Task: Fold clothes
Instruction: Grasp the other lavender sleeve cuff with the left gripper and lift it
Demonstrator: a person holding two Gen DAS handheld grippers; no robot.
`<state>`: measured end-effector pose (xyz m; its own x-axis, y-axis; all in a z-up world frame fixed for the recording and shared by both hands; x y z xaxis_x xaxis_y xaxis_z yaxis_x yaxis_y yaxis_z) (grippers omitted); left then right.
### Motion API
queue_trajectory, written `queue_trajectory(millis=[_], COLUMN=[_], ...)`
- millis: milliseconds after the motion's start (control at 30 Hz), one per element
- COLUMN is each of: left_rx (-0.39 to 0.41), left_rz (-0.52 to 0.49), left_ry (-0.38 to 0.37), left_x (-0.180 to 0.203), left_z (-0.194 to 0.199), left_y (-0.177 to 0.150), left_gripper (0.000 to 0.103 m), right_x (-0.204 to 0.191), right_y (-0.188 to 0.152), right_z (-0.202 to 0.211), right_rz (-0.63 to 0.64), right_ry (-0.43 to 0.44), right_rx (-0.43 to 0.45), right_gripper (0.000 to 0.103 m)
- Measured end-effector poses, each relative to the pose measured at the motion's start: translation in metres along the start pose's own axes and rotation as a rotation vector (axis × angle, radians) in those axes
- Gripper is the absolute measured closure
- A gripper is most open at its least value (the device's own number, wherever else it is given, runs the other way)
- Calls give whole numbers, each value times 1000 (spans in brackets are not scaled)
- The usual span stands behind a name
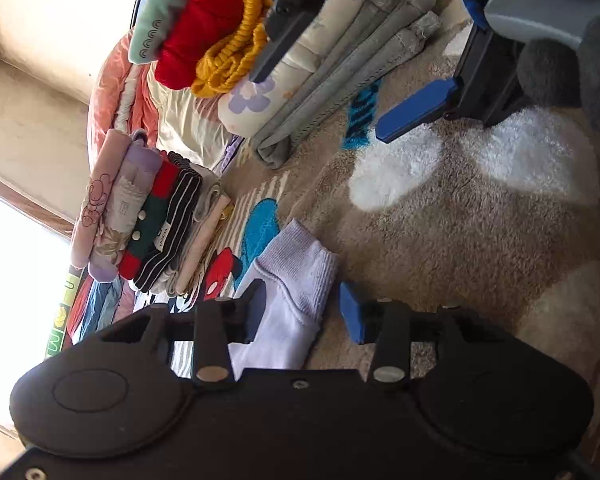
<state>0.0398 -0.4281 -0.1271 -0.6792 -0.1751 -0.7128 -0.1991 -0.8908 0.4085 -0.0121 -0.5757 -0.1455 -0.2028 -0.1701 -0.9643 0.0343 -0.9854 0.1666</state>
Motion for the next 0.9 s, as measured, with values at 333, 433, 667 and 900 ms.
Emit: queue_trajectory(millis=[333,433,667,900], left_rx=[6,33,199,368], left_rz=[76,246,747,1157], left_ry=[-3,-27,-18,62], left_x=[-11,-37,-143,-214], left_z=[-16,-6,66,145], left_y=[5,2,-46,-151], left_gripper=[94,96,96,97], right_x=[-1,-2,-24,-84], right_y=[-2,-3,-23,-99], right_z=[-4,-4,-18,-48], right_rz=[23,27,121,523], right_ry=[-25,-12,128,171], right_rx=[11,6,-109,-341], right_gripper=[27,27,25,25])
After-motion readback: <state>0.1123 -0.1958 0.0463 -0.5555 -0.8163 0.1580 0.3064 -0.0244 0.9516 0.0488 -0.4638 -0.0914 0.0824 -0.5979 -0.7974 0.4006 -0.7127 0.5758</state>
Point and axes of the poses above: each gripper's, at about its wrist camera, not at the fingertips, and z roughly against the way its jaws point, x to its right, y to its top, the point moved 1 cm from there along -z, roughly the way its jaws point, and after that the axes turned 8 degrees about -y, right-handed, at the moved point
